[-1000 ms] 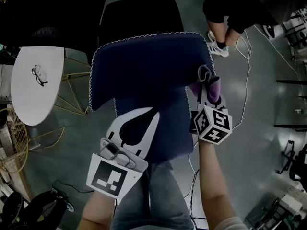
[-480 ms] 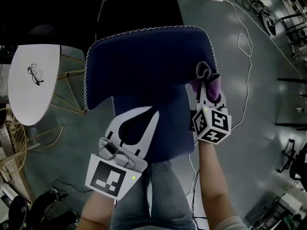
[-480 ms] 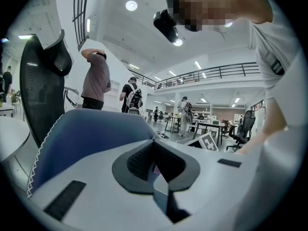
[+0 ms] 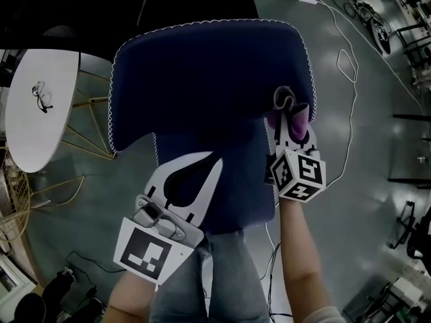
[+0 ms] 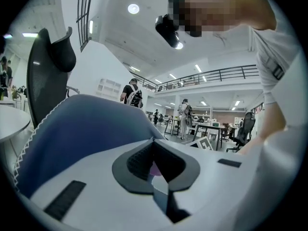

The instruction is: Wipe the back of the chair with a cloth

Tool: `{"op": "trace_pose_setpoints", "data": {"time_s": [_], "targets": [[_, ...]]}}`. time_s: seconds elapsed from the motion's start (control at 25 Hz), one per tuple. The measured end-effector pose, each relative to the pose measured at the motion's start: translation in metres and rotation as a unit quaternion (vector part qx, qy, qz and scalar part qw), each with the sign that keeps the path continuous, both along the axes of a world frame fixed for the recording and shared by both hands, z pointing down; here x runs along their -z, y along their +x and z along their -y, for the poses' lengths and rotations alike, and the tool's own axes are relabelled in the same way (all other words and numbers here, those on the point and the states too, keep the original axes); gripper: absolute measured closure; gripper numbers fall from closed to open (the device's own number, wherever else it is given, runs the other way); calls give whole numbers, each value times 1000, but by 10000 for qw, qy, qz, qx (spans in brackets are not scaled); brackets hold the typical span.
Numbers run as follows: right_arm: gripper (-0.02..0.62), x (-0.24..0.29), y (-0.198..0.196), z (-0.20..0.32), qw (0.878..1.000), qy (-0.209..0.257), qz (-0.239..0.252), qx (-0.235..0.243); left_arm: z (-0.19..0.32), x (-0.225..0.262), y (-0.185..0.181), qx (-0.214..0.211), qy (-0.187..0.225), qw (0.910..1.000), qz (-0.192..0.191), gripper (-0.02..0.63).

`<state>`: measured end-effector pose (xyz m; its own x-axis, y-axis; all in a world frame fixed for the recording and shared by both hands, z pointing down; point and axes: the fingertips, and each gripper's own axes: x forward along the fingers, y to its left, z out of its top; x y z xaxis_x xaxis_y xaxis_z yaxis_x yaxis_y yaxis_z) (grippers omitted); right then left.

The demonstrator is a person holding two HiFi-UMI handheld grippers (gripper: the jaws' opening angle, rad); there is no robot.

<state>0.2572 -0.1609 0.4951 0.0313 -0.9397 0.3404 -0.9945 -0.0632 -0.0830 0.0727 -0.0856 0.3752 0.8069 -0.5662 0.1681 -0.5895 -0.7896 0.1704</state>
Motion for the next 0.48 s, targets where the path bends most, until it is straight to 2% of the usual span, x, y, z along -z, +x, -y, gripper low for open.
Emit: {"op": "trace_pose_setpoints", "data": {"time_s": [0.48], "targets": [[517, -36, -7, 3, 9999, 22, -116, 112, -5, -34, -26, 174, 216, 9995, 154, 594]]}}
